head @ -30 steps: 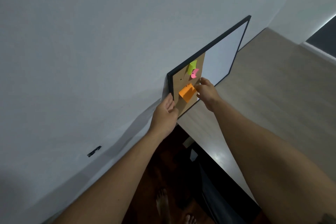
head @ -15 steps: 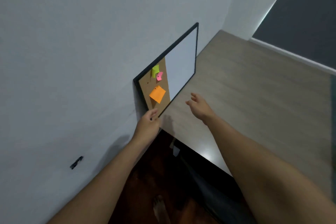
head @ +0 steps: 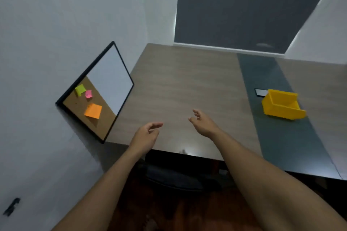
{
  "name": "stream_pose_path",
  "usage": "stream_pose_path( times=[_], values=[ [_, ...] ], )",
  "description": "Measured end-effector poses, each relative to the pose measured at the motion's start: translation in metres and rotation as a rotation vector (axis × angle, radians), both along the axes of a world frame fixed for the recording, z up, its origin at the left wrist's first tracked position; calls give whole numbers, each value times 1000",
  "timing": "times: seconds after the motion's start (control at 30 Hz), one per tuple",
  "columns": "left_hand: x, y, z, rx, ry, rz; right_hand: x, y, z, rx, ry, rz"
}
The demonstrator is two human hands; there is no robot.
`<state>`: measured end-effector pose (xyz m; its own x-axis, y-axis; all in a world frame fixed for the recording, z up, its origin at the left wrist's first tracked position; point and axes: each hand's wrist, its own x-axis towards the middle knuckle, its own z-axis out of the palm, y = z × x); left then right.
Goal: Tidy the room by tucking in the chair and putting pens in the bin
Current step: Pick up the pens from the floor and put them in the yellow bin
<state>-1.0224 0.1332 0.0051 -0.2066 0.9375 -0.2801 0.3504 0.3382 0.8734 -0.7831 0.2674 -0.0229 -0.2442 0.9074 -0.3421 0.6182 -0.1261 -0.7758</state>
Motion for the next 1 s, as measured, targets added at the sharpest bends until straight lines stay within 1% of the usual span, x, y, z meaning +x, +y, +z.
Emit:
stream_pose_path(
  times=[0.3, 0.53, 0.67, 0.8, 1.0],
  values=[
    [184, -18, 8, 39, -12, -302, 220, -99, 4, 28, -27, -253],
    [328, -34, 12, 30, 10, -565, 370, -203, 0, 37, -32, -513],
    [408, -53, 18, 7, 20, -725, 438, -268, -6, 13, -19, -670],
    [487, -76, 23, 59, 39, -940, 493, -333, -16, -7, 0, -853],
    [609, -113, -1, 44, 73, -1259, 561, -440, -34, 2, 20, -1133]
  ],
)
